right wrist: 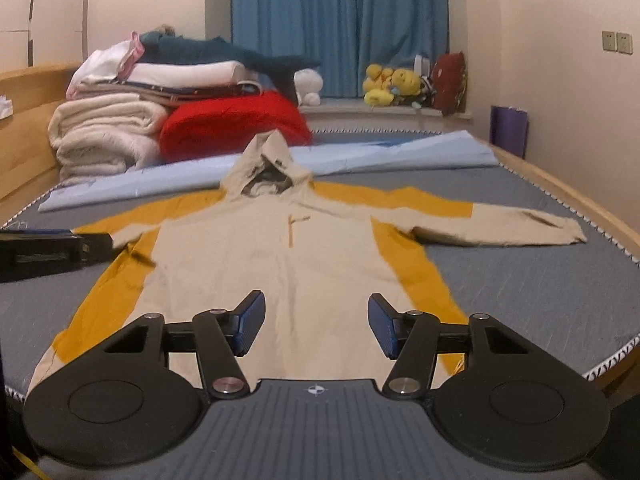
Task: Fold large clothes
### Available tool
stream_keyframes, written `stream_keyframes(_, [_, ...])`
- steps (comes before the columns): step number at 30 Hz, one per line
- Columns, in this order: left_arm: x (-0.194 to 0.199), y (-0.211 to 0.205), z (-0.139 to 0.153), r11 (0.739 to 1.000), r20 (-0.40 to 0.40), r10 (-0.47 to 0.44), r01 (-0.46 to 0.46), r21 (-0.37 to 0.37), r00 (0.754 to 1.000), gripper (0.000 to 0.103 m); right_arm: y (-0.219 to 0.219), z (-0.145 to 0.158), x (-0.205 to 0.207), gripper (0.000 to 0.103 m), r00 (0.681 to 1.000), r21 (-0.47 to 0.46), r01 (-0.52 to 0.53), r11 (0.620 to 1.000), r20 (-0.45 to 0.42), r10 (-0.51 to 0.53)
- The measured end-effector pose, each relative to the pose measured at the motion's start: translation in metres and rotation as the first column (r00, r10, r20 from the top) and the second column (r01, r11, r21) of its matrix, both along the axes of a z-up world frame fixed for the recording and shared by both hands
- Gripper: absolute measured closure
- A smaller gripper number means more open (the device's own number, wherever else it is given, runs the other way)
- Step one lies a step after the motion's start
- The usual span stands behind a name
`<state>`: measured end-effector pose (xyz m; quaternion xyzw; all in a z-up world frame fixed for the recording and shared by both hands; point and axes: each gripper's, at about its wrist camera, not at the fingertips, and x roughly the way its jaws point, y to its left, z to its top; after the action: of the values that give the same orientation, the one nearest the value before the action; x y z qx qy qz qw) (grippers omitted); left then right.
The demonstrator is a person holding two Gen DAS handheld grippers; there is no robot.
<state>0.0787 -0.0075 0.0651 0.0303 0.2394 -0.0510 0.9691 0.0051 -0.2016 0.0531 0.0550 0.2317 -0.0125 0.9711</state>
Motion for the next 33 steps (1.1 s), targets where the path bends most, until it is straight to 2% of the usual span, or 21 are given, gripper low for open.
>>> stream_keyframes(3, [0.038,0.014,-0.001,1.000,-0.021,0.002,-0.002,-0.021,1.000,0.052,-0.011,0.015,0.011,0.044,1.000,0.024,-0.012,1.000,0.007,0.012])
stream_keyframes(6, [0.089,0.026,0.006,1.000,-0.015,-0.012,0.012,-0.015,1.000,0.052,-0.016,0.030,0.032,0.044,0.999,-0.033,-0.032,0.999,0.036,0.033])
stream_keyframes(8, [0.121,0.035,0.008,1.000,-0.020,-0.019,0.019,-0.008,1.000,0.052,-0.017,0.041,0.056,0.044,0.996,-0.077,-0.041,0.996,0.070,0.046])
stream_keyframes(14, [0.205,0.063,0.009,1.000,-0.010,-0.025,0.025,-0.011,1.000,0.052,-0.013,0.060,0.146,0.043,0.984,-0.132,-0.056,0.990,0.163,0.077])
stream_keyframes(15, [0.215,0.070,0.005,1.000,-0.013,-0.018,0.018,-0.013,1.000,0.052,-0.011,0.063,0.163,0.042,0.981,-0.136,-0.068,0.988,0.172,0.091])
stream_keyframes(17, [0.235,0.086,-0.007,1.000,-0.030,0.013,-0.013,-0.010,0.999,0.052,-0.005,0.068,0.192,0.030,0.975,-0.145,-0.088,0.985,0.191,0.115])
stream_keyframes(20, [0.257,0.119,-0.028,0.995,-0.076,0.094,-0.095,-0.008,0.993,0.052,0.009,0.075,0.229,0.027,0.956,-0.155,-0.149,0.977,0.230,0.183])
stream_keyframes(24, [0.280,0.167,-0.044,0.978,-0.142,0.202,-0.208,-0.032,0.969,0.052,0.022,0.060,0.258,0.027,0.935,-0.153,-0.212,0.965,0.256,0.246])
stream_keyframes(25, [0.283,0.179,-0.049,0.972,-0.154,0.223,-0.232,-0.041,0.963,0.052,0.024,0.048,0.264,0.027,0.939,-0.135,-0.215,0.967,0.243,0.243])
stream_keyframes(27, [0.290,0.201,-0.061,0.957,-0.187,0.275,-0.288,-0.045,0.943,0.052,0.030,0.027,0.278,0.028,0.955,-0.109,-0.238,0.965,0.156,0.254])
stream_keyframes(28, [0.292,0.214,-0.066,0.947,-0.204,0.297,-0.315,-0.060,0.933,0.052,0.033,0.019,0.285,0.032,0.953,-0.096,-0.272,0.957,0.108,0.282])
stream_keyframes(31, [0.295,0.256,-0.079,0.920,-0.243,0.353,-0.383,-0.087,0.903,0.052,0.038,0.016,0.289,0.035,0.941,-0.103,-0.308,0.946,0.112,0.319])
stream_keyframes(33, [0.290,0.289,-0.087,0.897,-0.271,0.392,-0.431,-0.098,0.879,0.052,0.038,0.021,0.292,0.048,0.935,-0.090,-0.319,0.943,0.130,0.329])
